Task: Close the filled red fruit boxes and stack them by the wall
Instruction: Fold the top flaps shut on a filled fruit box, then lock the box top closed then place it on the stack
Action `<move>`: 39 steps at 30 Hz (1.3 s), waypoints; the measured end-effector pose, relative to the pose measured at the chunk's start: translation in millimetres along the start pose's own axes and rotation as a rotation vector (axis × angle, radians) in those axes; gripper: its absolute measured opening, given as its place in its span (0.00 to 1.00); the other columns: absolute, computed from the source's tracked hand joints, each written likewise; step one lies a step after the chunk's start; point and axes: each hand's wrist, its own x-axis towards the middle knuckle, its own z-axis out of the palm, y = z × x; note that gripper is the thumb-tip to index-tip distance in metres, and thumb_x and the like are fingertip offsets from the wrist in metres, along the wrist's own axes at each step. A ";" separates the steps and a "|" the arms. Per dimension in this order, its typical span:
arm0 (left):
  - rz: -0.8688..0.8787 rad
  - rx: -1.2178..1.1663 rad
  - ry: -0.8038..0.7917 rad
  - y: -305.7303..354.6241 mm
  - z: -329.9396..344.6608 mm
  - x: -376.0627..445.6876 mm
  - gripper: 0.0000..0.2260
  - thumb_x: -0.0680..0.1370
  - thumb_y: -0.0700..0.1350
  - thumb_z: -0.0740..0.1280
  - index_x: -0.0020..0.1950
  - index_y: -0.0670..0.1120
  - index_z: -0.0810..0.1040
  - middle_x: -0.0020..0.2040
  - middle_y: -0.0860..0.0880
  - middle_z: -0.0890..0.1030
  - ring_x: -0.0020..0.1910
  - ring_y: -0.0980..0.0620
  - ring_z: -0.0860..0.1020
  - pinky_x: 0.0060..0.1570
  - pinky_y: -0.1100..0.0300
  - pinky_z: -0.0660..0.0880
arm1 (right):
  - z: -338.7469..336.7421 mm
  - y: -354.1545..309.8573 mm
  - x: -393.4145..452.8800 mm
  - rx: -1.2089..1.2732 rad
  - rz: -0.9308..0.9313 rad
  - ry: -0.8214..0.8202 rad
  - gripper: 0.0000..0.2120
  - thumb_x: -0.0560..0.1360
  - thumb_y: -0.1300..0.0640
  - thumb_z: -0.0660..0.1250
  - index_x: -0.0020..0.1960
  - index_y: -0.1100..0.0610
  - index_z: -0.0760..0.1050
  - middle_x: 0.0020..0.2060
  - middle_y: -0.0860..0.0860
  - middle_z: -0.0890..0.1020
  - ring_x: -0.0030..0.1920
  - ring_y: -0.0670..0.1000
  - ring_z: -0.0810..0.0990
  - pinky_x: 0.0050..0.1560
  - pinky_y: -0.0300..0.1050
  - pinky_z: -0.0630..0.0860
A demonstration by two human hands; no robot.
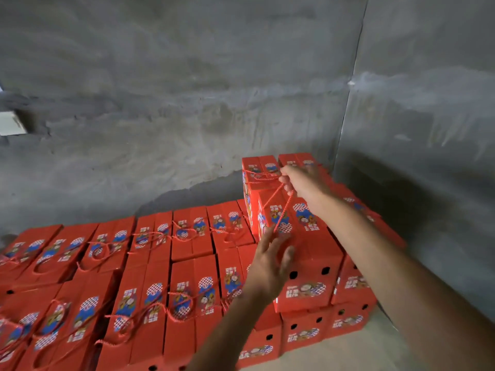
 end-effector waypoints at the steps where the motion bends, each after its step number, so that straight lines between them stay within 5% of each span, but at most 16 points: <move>1: -0.007 -0.006 0.019 -1.2 4.4 4.0 0.22 0.84 0.61 0.57 0.77 0.56 0.70 0.83 0.55 0.54 0.79 0.58 0.57 0.75 0.54 0.66 | -3.4 5.7 1.5 0.016 0.008 -0.015 0.08 0.78 0.57 0.67 0.41 0.55 0.80 0.30 0.47 0.84 0.26 0.43 0.77 0.31 0.37 0.72; 4: -0.024 0.002 0.018 -1.3 5.2 13.4 0.21 0.85 0.58 0.59 0.76 0.53 0.72 0.82 0.52 0.58 0.80 0.54 0.58 0.73 0.59 0.62 | -14.8 8.3 2.8 -0.137 -0.011 -0.045 0.11 0.78 0.55 0.67 0.45 0.62 0.83 0.37 0.54 0.87 0.35 0.47 0.82 0.42 0.42 0.76; 6: -0.019 0.041 -0.002 3.1 -0.5 10.8 0.20 0.85 0.57 0.61 0.76 0.52 0.72 0.82 0.50 0.57 0.81 0.51 0.56 0.73 0.59 0.57 | -19.4 4.5 -7.4 -0.377 -0.073 -0.034 0.17 0.78 0.53 0.66 0.40 0.65 0.80 0.32 0.58 0.83 0.32 0.50 0.77 0.35 0.39 0.71; 8: 0.040 0.113 0.007 10.7 -8.6 2.6 0.21 0.84 0.56 0.63 0.76 0.52 0.71 0.82 0.49 0.56 0.80 0.50 0.53 0.71 0.56 0.55 | -18.8 1.0 -31.2 -0.725 -0.208 0.047 0.20 0.80 0.50 0.65 0.33 0.59 0.74 0.25 0.51 0.75 0.27 0.49 0.74 0.28 0.39 0.65; 10: 0.090 0.137 0.053 22.3 -21.8 -9.4 0.21 0.83 0.56 0.64 0.75 0.53 0.71 0.82 0.50 0.57 0.80 0.51 0.52 0.72 0.53 0.54 | -10.7 0.2 -64.9 -0.989 -0.415 0.178 0.16 0.80 0.49 0.65 0.39 0.58 0.79 0.34 0.51 0.80 0.37 0.52 0.81 0.35 0.43 0.72; 13: 0.116 0.086 0.124 38.5 -56.8 -38.6 0.21 0.83 0.54 0.65 0.76 0.52 0.70 0.79 0.50 0.65 0.79 0.49 0.60 0.77 0.48 0.61 | 15.5 -2.6 -125.3 -0.807 -0.537 0.114 0.15 0.79 0.45 0.66 0.57 0.54 0.83 0.53 0.49 0.85 0.54 0.52 0.83 0.51 0.46 0.77; 16: 0.143 0.056 0.207 41.1 -105.0 -88.6 0.19 0.82 0.46 0.68 0.73 0.47 0.74 0.70 0.51 0.73 0.72 0.50 0.69 0.70 0.44 0.70 | 53.4 -2.2 -184.9 -0.623 -0.509 -0.007 0.17 0.78 0.41 0.68 0.59 0.51 0.82 0.56 0.45 0.85 0.58 0.49 0.82 0.56 0.46 0.78; 25: -0.099 0.066 0.542 -23.9 -283.4 -305.9 0.14 0.82 0.43 0.68 0.69 0.47 0.78 0.66 0.52 0.77 0.67 0.56 0.76 0.64 0.48 0.77 | 229.3 -21.1 -363.2 -0.377 -0.581 -0.290 0.21 0.76 0.36 0.70 0.57 0.52 0.82 0.54 0.44 0.85 0.56 0.45 0.82 0.58 0.44 0.77; 29: -0.195 0.065 0.700 -67.0 -369.6 -417.0 0.10 0.82 0.43 0.69 0.62 0.51 0.81 0.63 0.58 0.78 0.62 0.58 0.79 0.53 0.51 0.82 | 332.8 -28.6 -447.7 -0.280 -0.567 -0.404 0.19 0.75 0.35 0.71 0.54 0.50 0.82 0.50 0.41 0.86 0.52 0.42 0.83 0.56 0.48 0.80; 33: -0.245 0.128 0.761 -111.7 -459.0 -522.5 0.08 0.81 0.45 0.69 0.59 0.54 0.81 0.62 0.60 0.78 0.59 0.58 0.80 0.47 0.64 0.80 | 440.4 -22.0 -536.0 -0.180 -0.499 -0.485 0.18 0.74 0.35 0.72 0.51 0.49 0.82 0.47 0.40 0.85 0.50 0.41 0.83 0.55 0.50 0.80; 39: -0.354 0.181 0.755 -156.3 -561.8 -635.8 0.08 0.82 0.46 0.68 0.58 0.58 0.79 0.60 0.57 0.79 0.57 0.61 0.80 0.48 0.67 0.79 | 565.6 -19.0 -647.2 -0.150 -0.375 -0.592 0.22 0.71 0.31 0.71 0.50 0.49 0.81 0.45 0.41 0.85 0.49 0.41 0.84 0.54 0.50 0.81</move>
